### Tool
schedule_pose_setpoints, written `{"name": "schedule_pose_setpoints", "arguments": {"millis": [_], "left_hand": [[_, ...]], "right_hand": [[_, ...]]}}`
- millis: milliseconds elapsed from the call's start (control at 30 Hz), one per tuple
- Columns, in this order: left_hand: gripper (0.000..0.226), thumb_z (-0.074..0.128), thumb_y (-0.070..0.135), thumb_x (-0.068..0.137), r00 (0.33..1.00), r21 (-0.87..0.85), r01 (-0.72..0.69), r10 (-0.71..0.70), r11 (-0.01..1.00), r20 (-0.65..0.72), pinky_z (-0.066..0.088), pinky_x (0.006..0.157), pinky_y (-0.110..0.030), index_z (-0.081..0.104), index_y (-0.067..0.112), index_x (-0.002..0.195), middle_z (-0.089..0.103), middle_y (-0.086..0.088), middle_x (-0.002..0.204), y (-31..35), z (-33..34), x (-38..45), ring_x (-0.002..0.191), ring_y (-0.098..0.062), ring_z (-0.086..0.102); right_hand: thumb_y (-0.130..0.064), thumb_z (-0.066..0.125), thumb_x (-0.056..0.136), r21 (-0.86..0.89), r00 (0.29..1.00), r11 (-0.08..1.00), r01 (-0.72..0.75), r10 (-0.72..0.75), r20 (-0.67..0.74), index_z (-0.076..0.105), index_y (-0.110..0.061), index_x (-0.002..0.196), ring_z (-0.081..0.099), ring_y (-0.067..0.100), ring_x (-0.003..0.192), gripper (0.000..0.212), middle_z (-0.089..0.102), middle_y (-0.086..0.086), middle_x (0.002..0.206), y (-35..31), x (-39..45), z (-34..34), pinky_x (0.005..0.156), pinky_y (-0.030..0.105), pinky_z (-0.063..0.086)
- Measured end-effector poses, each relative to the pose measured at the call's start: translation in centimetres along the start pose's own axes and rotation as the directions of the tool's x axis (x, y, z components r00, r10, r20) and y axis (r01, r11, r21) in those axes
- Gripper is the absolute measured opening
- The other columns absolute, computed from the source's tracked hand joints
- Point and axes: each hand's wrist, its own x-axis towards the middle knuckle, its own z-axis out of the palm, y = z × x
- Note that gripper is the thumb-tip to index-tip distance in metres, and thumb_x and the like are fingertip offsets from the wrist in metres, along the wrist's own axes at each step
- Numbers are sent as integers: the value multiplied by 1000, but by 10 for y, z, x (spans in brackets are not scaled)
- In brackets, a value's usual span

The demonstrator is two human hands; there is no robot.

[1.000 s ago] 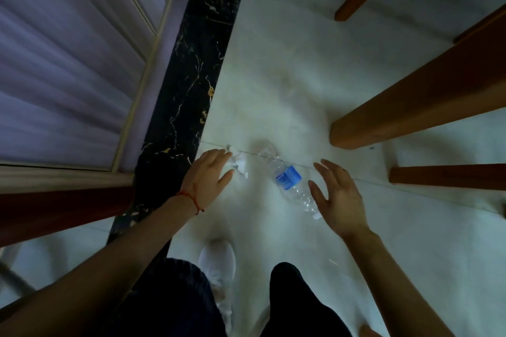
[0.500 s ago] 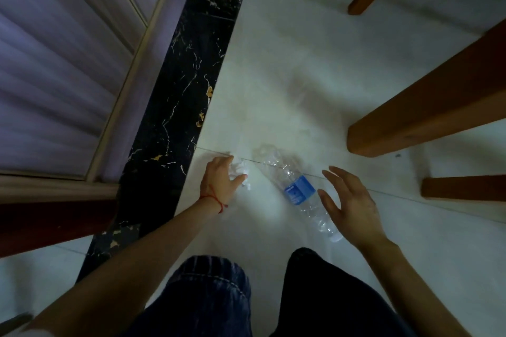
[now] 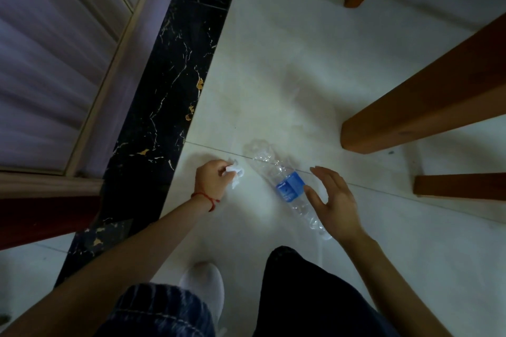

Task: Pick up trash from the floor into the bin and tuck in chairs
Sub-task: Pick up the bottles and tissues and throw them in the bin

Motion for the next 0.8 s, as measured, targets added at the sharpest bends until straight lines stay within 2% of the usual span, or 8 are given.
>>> {"name": "schedule_pose_setpoints", "arguments": {"millis": [133, 200, 333, 433, 533, 600, 700, 800], "left_hand": [[15, 66, 12, 71, 983, -233, 184, -177, 955, 50, 45, 66, -26, 65, 9, 56, 61, -14, 58, 2, -6, -10, 67, -20, 60], [14, 68, 9, 71, 978, -321, 207, -192, 924, 78, 46, 69, -28, 66, 12, 58, 61, -12, 60, 4, -9, -14, 67, -20, 58], [22, 68, 5, 71, 976, -425, 220, -194, 878, 102, 49, 74, -38, 63, 16, 53, 61, -13, 65, 1, -16, -21, 73, -27, 61], [19, 69, 2, 70, 970, -461, 241, -224, 854, 92, 51, 72, -34, 65, 15, 57, 61, -9, 61, -2, -20, -25, 71, -24, 60], [19, 67, -1, 72, 973, -469, 227, -218, 854, 74, 50, 71, -34, 65, 13, 59, 60, -8, 61, -6, -24, -28, 70, -24, 58], [18, 66, -3, 73, 974, -474, 223, -212, 852, 77, 48, 70, -35, 64, 9, 59, 60, -10, 64, -8, -26, -30, 73, -26, 57], [16, 66, -3, 74, 972, -462, 230, -223, 857, 69, 49, 73, -37, 63, 7, 61, 60, -9, 62, -5, -32, -30, 72, -26, 58], [27, 65, -5, 74, 971, -468, 229, -237, 854, 43, 51, 64, -28, 65, 16, 56, 60, 6, 45, 8, -46, -36, 58, -12, 59]], "right_hand": [[-30, 65, 82, 43, 998, 998, -48, 46, 40, 50, -13, 126, 52, 23, 116, 50, 55, 8, 127, -5, 12, 13, 93, 29, 40], [-36, 67, 79, 45, 992, 994, -100, 97, 77, 46, -16, 130, 51, 21, 115, 58, 53, 5, 129, -9, 18, 21, 91, 29, 39], [-42, 69, 75, -20, 962, 980, -200, 200, 185, 39, -20, 133, 53, 22, 110, 70, 51, 5, 129, -14, 28, 36, 92, 40, 47], [-41, 70, 74, -30, 945, 968, -249, 249, 212, 41, -20, 131, 55, 23, 103, 67, 56, 6, 121, -13, 31, 42, 89, 41, 49], [-38, 73, 73, 43, 941, 959, -279, 264, 211, 48, -19, 124, 58, 21, 92, 60, 61, 5, 111, -13, 31, 44, 81, 36, 51], [-34, 74, 72, 118, 939, 945, -305, 277, 205, 51, -18, 121, 56, 16, 83, 56, 61, 2, 104, -13, 32, 43, 73, 27, 48], [-31, 74, 73, 230, 917, 896, -380, 334, 217, 49, -15, 125, 53, 12, 84, 61, 54, -3, 101, -13, 32, 38, 73, 17, 41], [-27, 75, 73, 340, 892, 828, -445, 380, 244, 51, -13, 125, 56, 14, 86, 59, 58, 1, 100, -23, 29, 23, 62, 10, 41]]}}
